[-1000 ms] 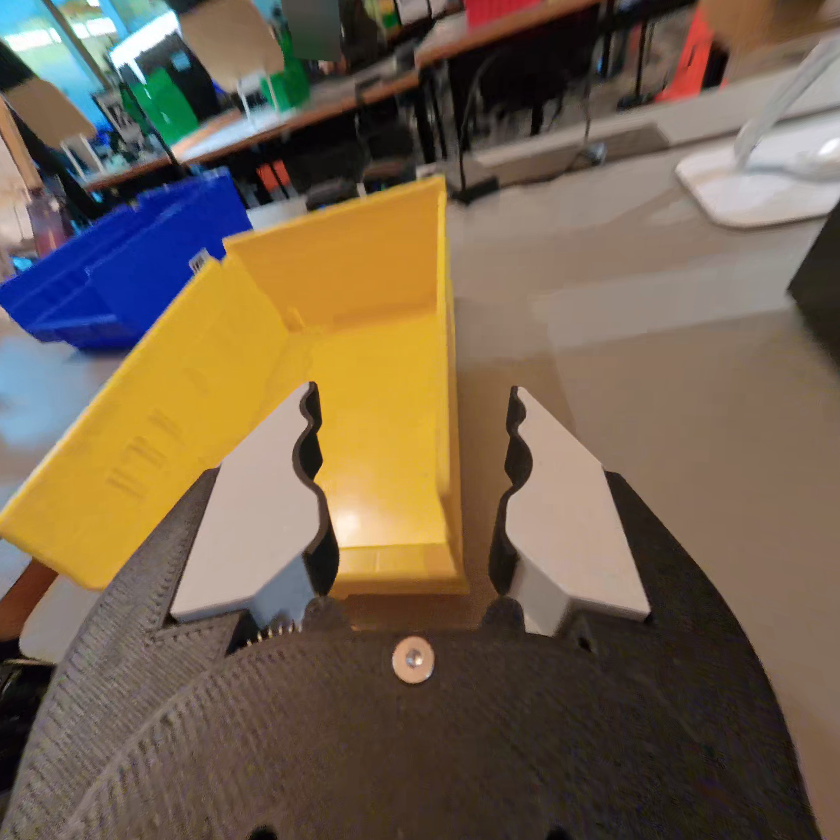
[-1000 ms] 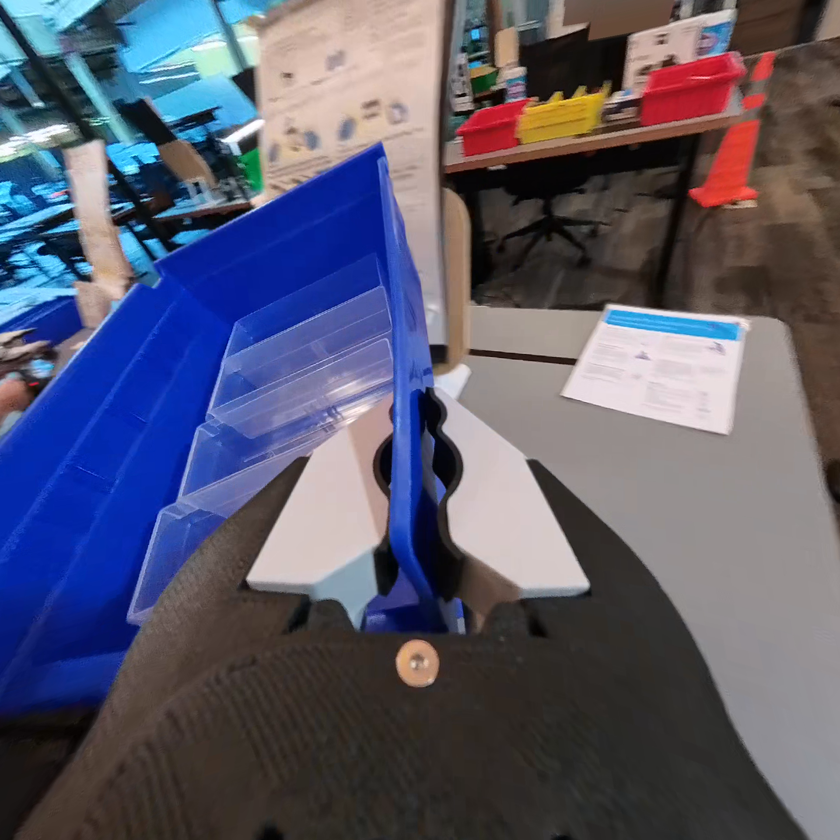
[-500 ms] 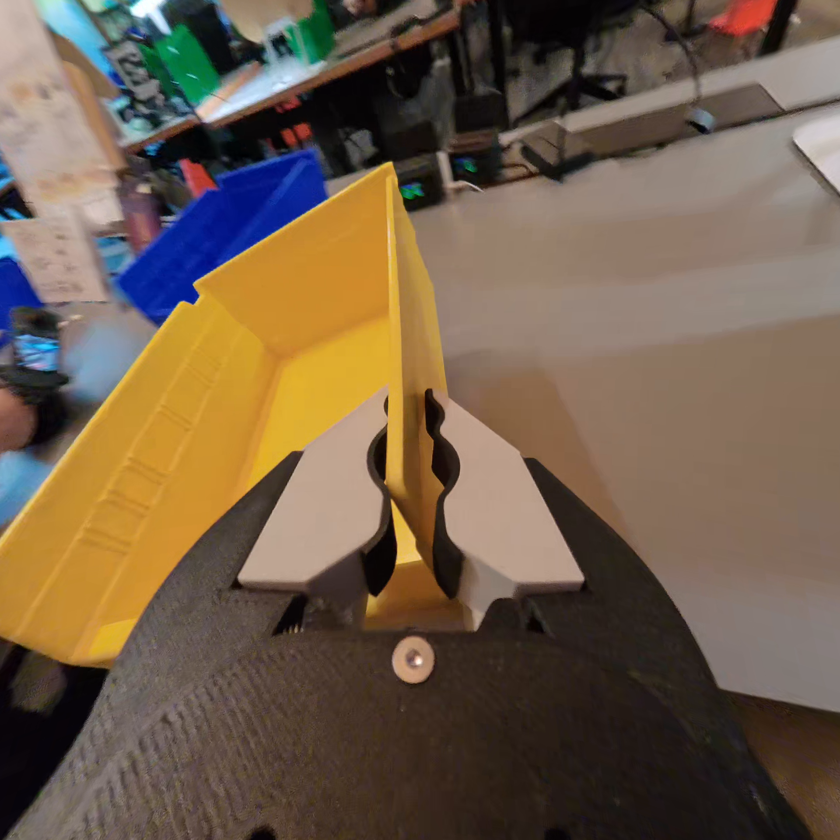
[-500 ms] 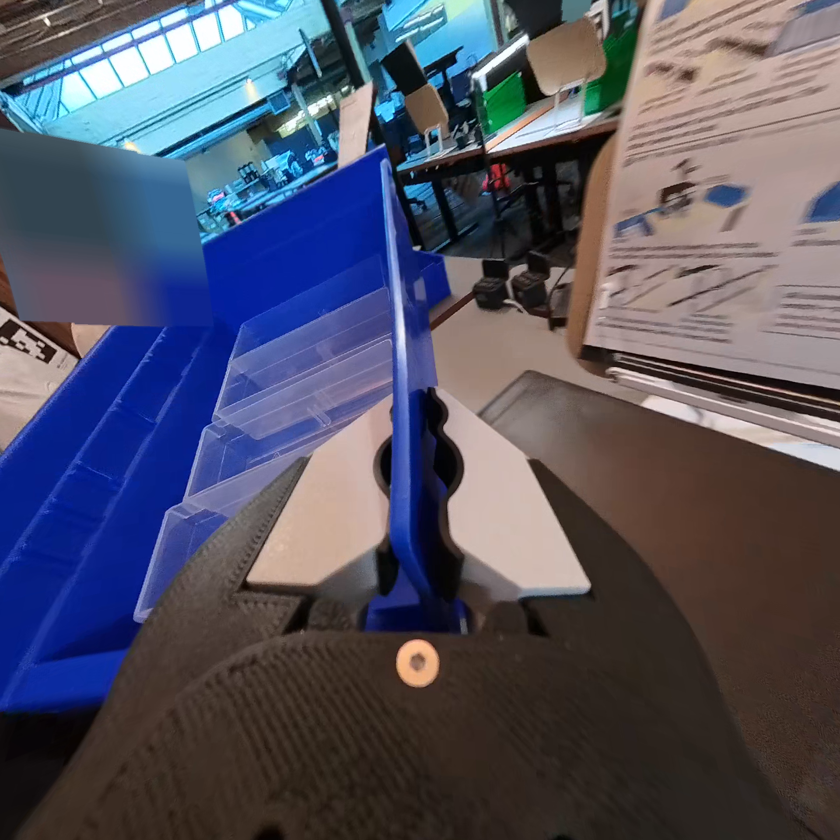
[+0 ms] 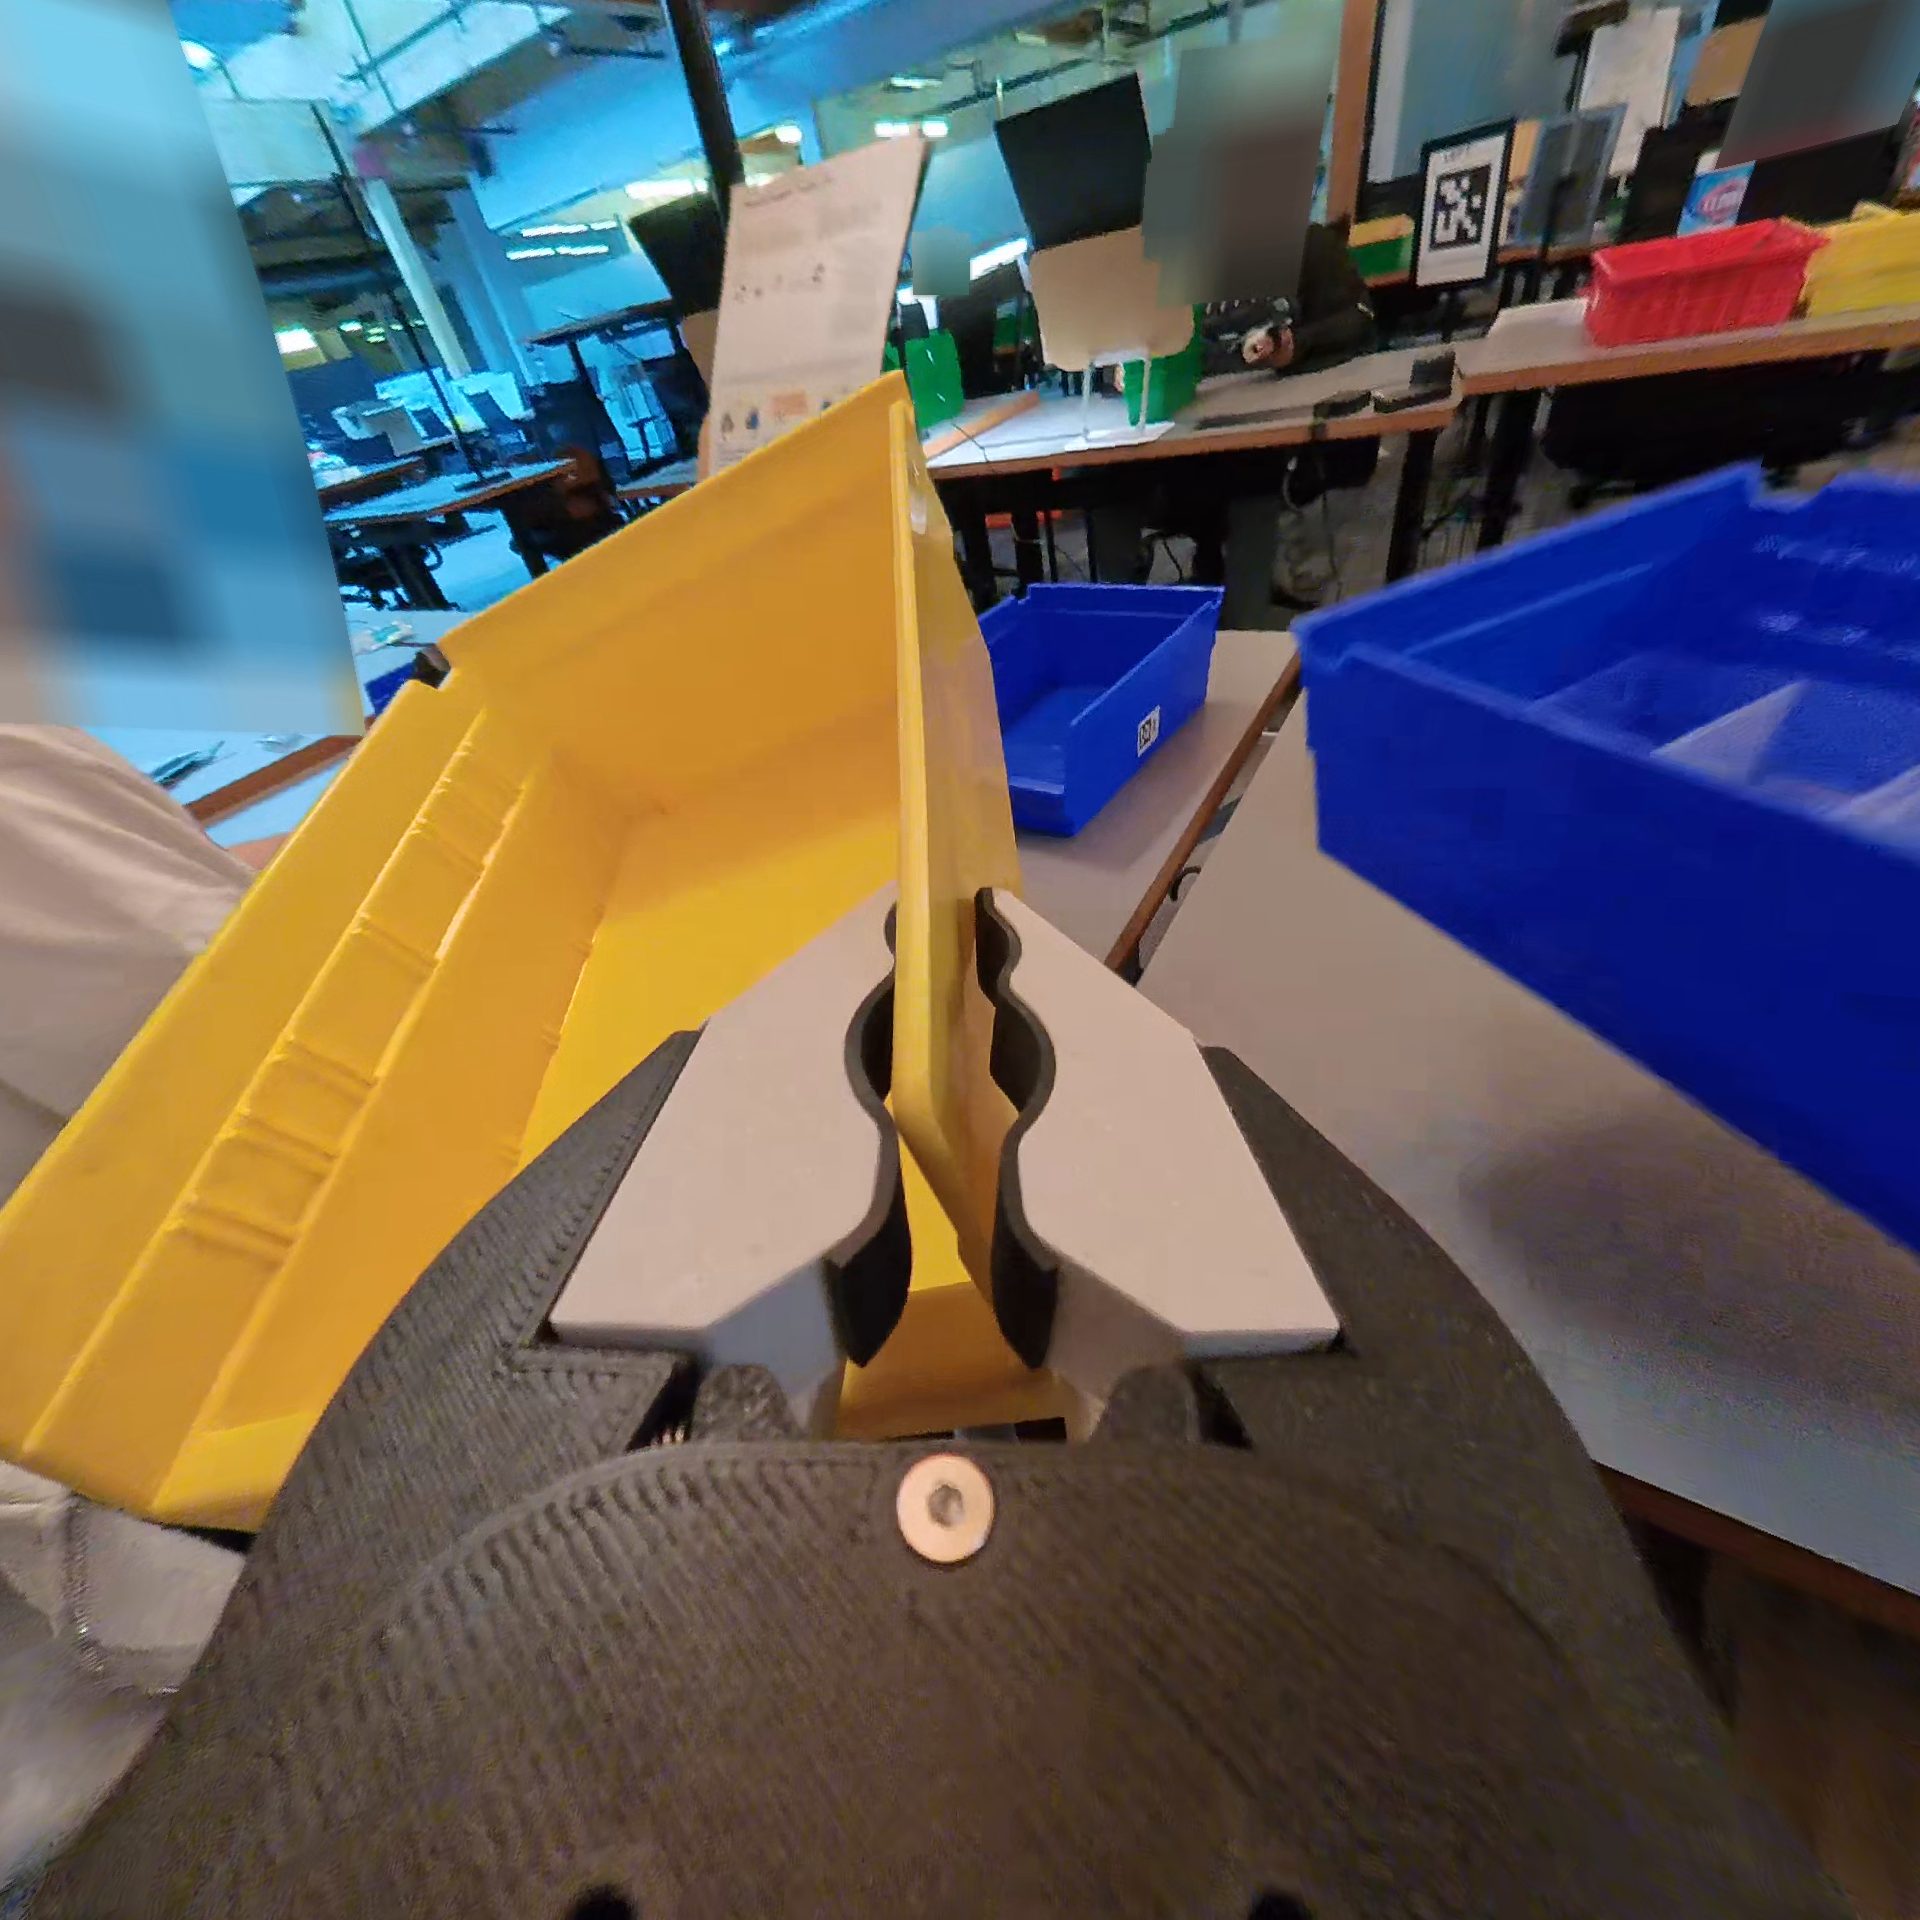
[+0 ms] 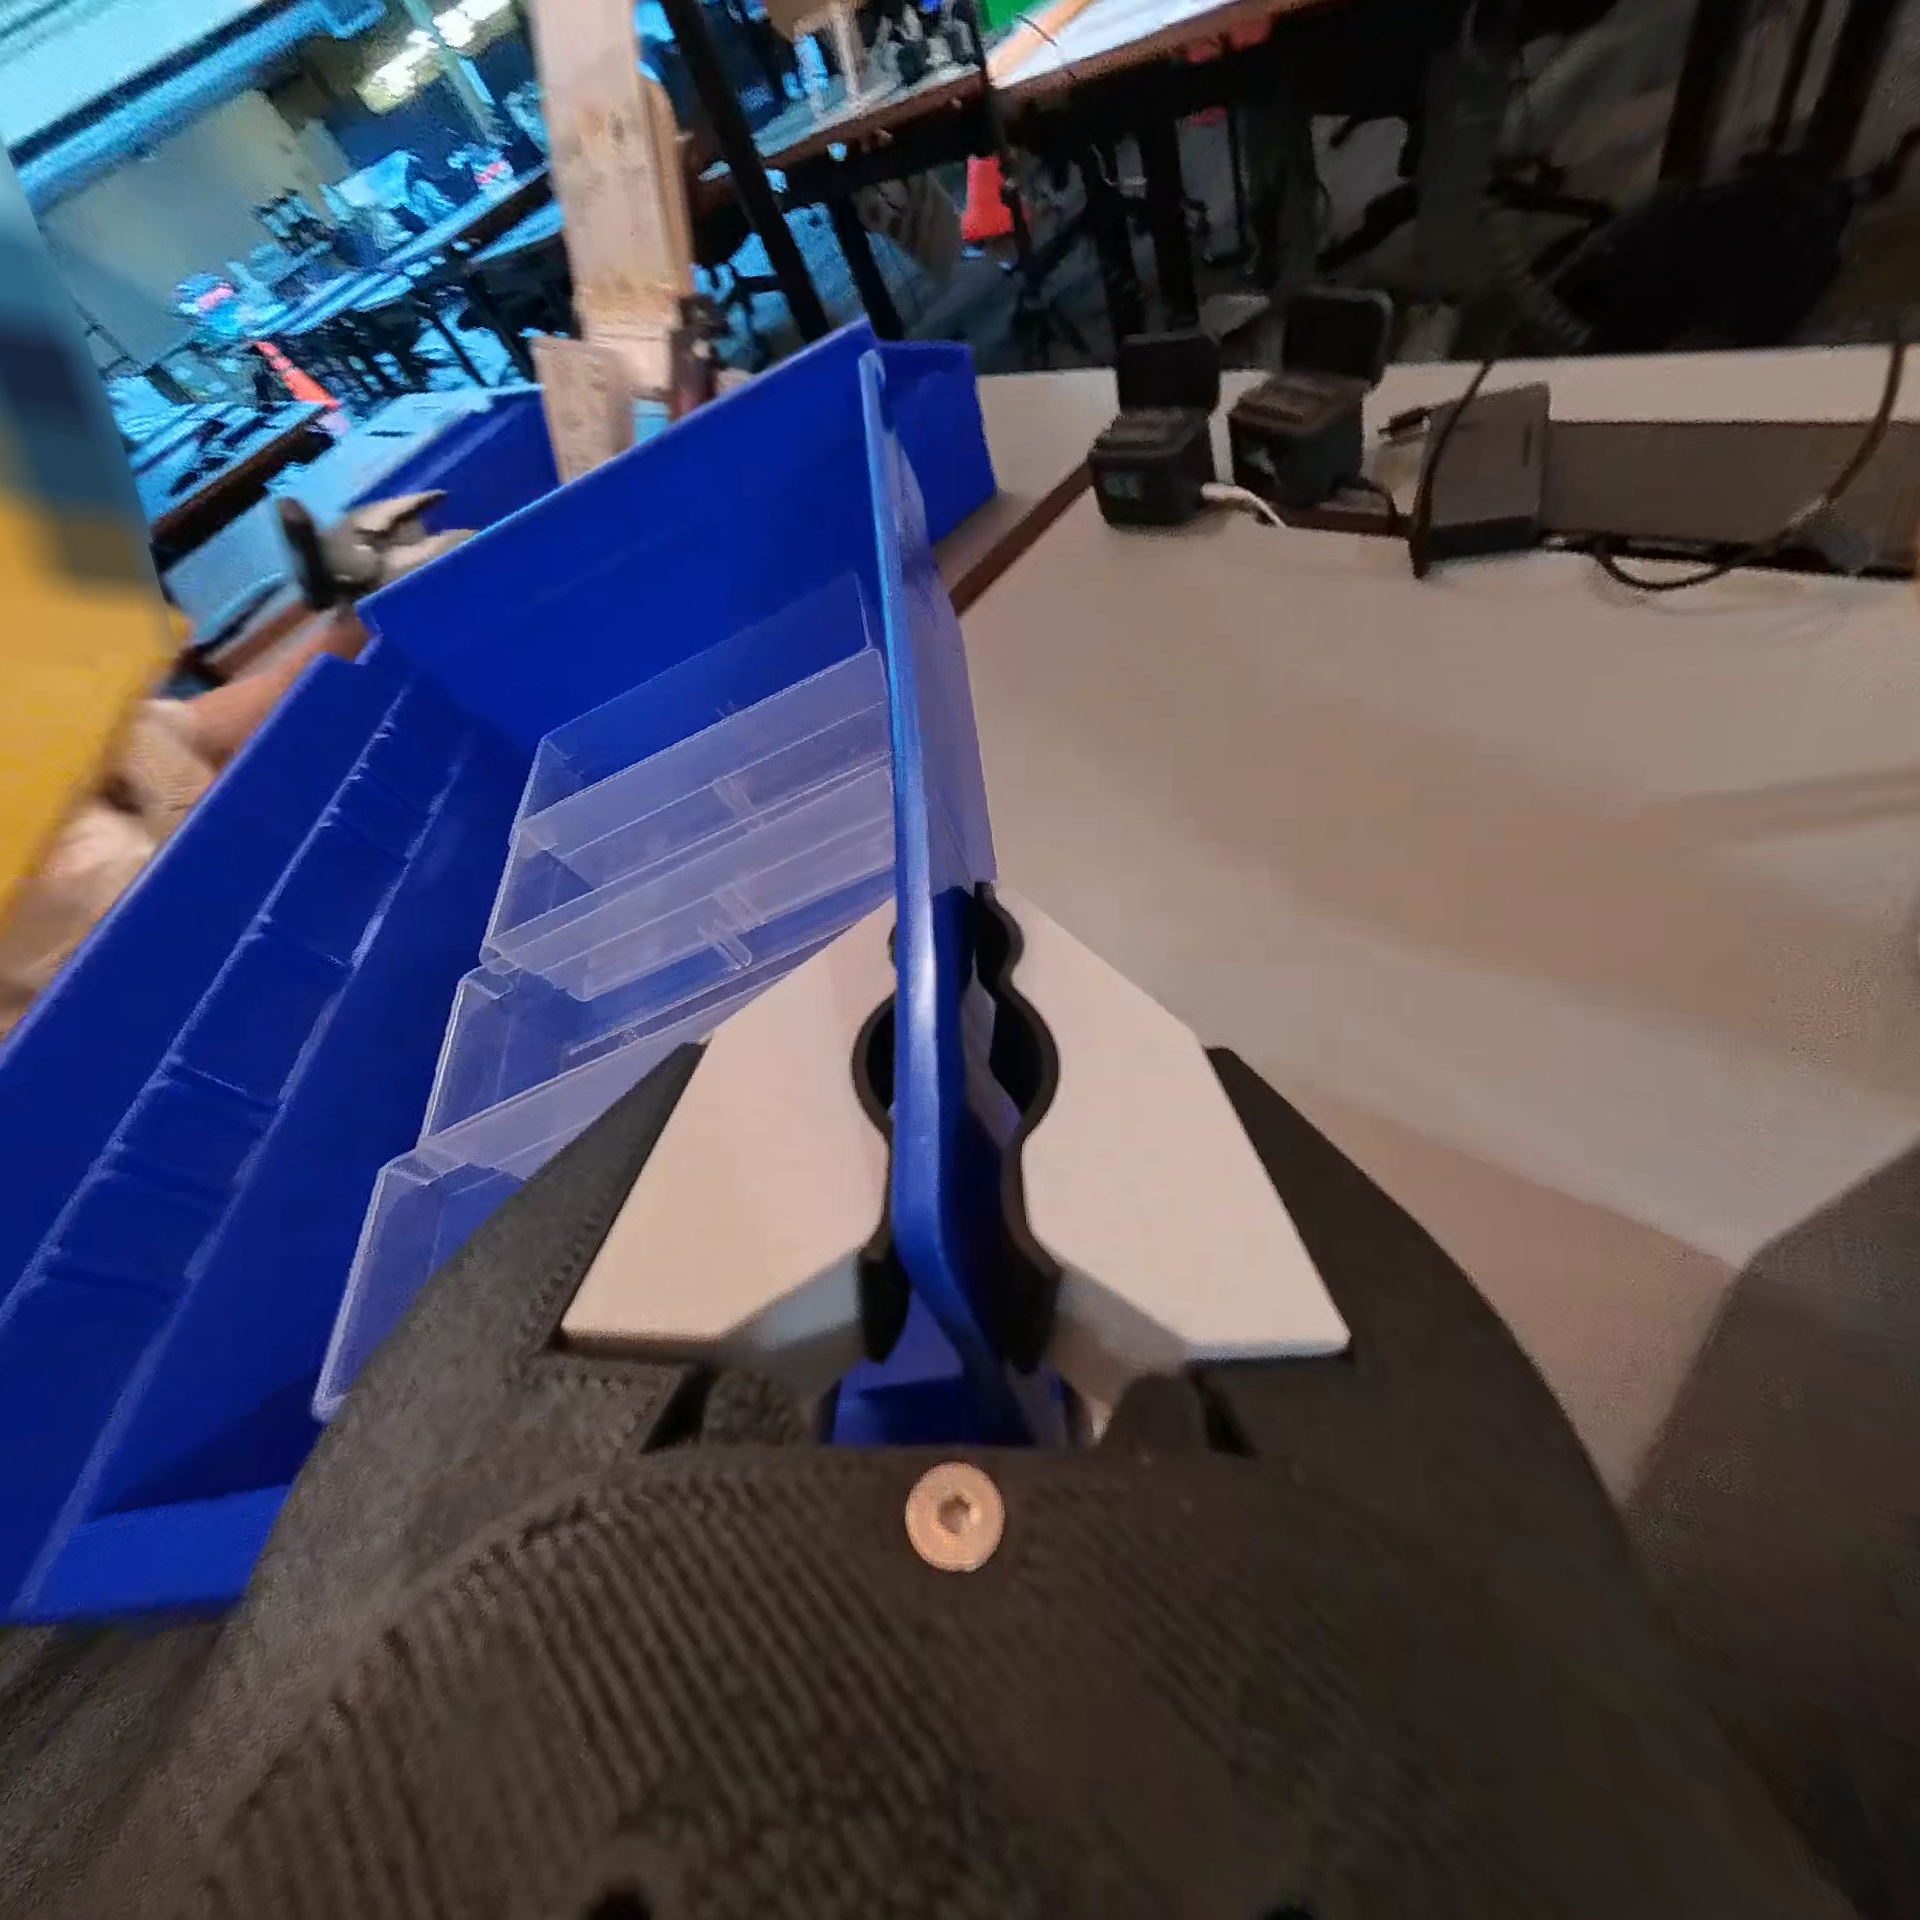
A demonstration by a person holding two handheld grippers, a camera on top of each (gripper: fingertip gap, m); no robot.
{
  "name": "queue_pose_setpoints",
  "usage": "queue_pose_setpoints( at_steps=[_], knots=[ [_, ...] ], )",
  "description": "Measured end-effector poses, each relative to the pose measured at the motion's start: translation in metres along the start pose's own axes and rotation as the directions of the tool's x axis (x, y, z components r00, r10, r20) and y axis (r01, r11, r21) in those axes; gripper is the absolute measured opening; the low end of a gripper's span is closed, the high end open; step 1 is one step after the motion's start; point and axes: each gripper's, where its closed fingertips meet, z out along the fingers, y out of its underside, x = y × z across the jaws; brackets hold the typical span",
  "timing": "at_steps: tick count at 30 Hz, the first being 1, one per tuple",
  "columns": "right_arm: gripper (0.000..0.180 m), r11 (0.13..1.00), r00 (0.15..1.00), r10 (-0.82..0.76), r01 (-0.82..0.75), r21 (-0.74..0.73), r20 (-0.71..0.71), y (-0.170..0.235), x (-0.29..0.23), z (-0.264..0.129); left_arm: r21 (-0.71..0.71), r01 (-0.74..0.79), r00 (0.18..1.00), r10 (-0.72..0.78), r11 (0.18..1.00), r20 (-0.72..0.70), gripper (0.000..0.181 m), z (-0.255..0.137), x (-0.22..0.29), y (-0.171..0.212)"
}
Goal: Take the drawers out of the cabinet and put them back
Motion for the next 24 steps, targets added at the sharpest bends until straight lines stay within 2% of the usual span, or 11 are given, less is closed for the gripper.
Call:
queue_pose_setpoints(
  at_steps=[1, 5, 8, 12, 17, 21, 24],
  knots=[
    [0.007, 1.000, 1.000, 0.009, -0.009, -0.005, -0.028, 0.009, 0.007, 0.019, 0.010, -0.003, 1.000, 0.003, 1.000, 0.002, 0.002, -0.004, -0.001, -0.003],
    [0.007, 0.999, 0.988, 0.033, -0.031, 0.020, -0.152, 0.045, 0.033, 0.084, 0.057, -0.009, 1.000, 0.009, 0.998, 0.007, 0.003, -0.011, 0.004, -0.017],
    [0.007, 0.995, 0.972, 0.085, -0.071, 0.074, -0.217, 0.068, 0.042, 0.114, 0.087, -0.025, 1.000, 0.024, 0.996, 0.014, 0.002, -0.008, 0.014, -0.027],
    [0.007, 0.979, 0.942, 0.178, -0.141, 0.147, -0.285, 0.094, 0.039, 0.134, 0.112, -0.058, 0.998, 0.057, 0.992, 0.010, 0.002, 0.000, 0.031, -0.034],
    [0.012, 0.965, 0.903, 0.226, -0.156, 0.210, -0.365, 0.115, 0.016, 0.143, 0.130, -0.081, 0.996, 0.086, 0.988, -0.035, 0.002, 0.003, 0.056, -0.037],
    [0.044, 0.987, 0.955, 0.147, -0.126, 0.096, -0.258, 0.132, -0.030, 0.142, 0.172, -0.096, 0.991, 0.111, 0.980, -0.079, 0.001, -0.010, 0.075, -0.050],
    [0.040, 0.994, 0.985, 0.109, -0.110, -0.003, -0.132, 0.146, -0.056, 0.121, 0.208, -0.099, 0.986, 0.125, 0.973, -0.114, 0.001, -0.022, 0.088, -0.060]
  ],
)
